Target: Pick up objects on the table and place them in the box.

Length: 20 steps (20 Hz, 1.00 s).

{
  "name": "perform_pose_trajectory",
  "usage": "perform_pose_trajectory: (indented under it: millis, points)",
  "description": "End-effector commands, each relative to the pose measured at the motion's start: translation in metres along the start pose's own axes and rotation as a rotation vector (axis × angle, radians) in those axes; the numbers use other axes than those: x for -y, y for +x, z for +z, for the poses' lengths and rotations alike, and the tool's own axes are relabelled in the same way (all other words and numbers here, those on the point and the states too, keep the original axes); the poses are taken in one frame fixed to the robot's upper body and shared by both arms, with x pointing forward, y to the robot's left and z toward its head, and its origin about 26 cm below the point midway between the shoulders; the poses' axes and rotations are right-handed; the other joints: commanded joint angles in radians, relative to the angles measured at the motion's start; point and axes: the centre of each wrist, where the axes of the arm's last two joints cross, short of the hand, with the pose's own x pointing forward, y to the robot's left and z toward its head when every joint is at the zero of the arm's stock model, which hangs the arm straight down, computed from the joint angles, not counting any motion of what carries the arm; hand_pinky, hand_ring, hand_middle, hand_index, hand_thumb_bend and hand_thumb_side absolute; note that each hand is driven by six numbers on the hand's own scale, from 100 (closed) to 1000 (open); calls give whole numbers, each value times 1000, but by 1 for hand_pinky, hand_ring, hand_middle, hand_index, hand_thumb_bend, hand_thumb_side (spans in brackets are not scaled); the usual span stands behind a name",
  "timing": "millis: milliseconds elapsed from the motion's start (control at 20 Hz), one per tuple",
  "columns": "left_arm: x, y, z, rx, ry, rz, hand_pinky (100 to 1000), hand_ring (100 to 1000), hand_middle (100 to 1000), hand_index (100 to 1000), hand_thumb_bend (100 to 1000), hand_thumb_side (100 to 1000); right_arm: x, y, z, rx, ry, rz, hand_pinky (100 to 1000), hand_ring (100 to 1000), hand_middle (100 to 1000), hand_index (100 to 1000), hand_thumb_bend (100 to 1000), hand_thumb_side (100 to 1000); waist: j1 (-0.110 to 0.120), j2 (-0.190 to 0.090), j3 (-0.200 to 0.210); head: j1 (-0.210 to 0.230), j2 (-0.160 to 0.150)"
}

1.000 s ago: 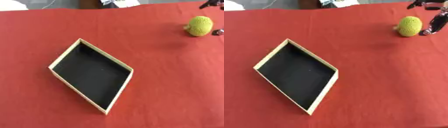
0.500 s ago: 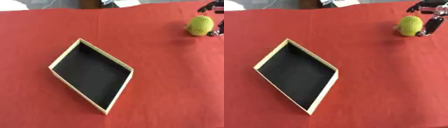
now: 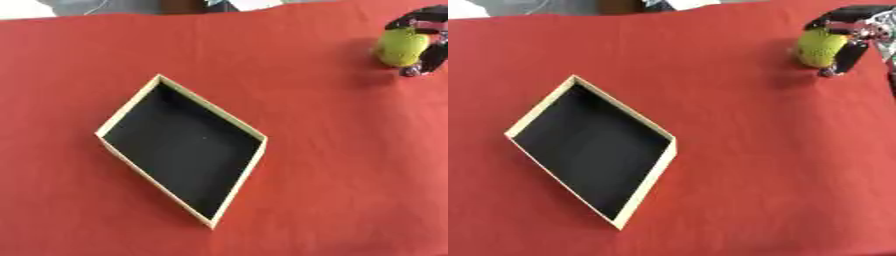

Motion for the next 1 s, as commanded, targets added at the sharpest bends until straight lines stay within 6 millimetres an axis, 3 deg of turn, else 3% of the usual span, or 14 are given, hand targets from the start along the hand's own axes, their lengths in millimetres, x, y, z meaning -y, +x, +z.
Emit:
perform_pose_trajectory:
  millis: [50,400,600,750,900,1000]
  points:
    - [1,4,-9,40,-7,2,601,638,655,724,149,688,8,-9,3,-78,-48,20,1000,932,892,1000,471,100,1,-13,4,-5,-15]
    - [1,3,-7,39,-9,0,600,637,654,721,147,688,4,-6,-2,-160,-139,46,944,869,836,1000,414,100,1,-7,6,-10,-23]
    - [1,3,-6,36,-10,-3,599,636,653,718,146,688,2,-6,-4,-174,-185,25,892,829,795,980,283,100,3,-3,8,-10,-25]
    - [0,2,-5,29,-14,-8,598,635,652,717,145,687,0,-6,-5,-141,-160,-15,868,806,753,896,220,100,3,-1,6,-8,-21]
    - [-1,2,-4,24,-16,-10,597,635,651,716,145,687,2,-6,-4,-94,-125,-57,830,760,600,752,169,100,2,-1,4,-6,-19]
    - [-2,2,-4,22,-16,-12,597,635,651,716,145,687,4,-6,-2,-75,-118,-81,817,744,553,703,133,100,1,-1,3,-5,-19]
